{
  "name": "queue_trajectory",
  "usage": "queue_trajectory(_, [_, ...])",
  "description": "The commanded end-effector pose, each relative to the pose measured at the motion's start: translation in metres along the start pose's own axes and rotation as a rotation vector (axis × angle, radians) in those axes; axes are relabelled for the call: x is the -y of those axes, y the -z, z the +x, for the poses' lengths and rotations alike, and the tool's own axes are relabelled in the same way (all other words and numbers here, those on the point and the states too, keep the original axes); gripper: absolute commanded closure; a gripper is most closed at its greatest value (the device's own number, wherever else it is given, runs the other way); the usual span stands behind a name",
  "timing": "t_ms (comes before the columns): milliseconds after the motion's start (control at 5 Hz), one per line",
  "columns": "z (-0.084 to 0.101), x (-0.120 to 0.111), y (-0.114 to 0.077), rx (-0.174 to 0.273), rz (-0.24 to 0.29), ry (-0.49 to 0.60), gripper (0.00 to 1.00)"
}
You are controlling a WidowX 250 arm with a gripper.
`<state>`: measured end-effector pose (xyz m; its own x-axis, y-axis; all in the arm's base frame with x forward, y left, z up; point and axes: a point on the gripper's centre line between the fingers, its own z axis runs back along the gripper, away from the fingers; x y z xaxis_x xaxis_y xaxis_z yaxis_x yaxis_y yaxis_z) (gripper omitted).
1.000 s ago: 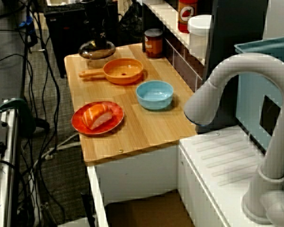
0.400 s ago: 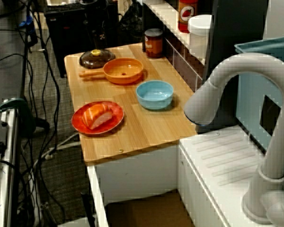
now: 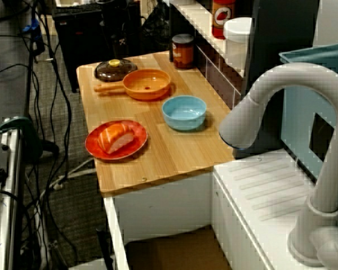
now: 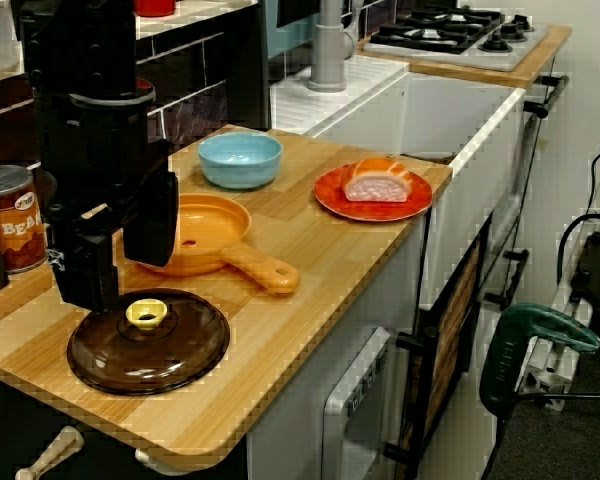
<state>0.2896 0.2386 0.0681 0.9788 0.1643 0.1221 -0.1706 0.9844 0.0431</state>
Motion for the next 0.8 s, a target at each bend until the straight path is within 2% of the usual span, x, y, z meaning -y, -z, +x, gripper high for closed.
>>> queue_trajectory(0, [0.008,0.019,-0.029,0.082,-0.014,0.027,0.0])
queue_trajectory(400, [0.007,0.063,-0.052,0.169,-0.048,0.058,0.0])
queue_trajectory(600, [0.003,0.095,-0.058,0.193,-0.049,0.116,0.0])
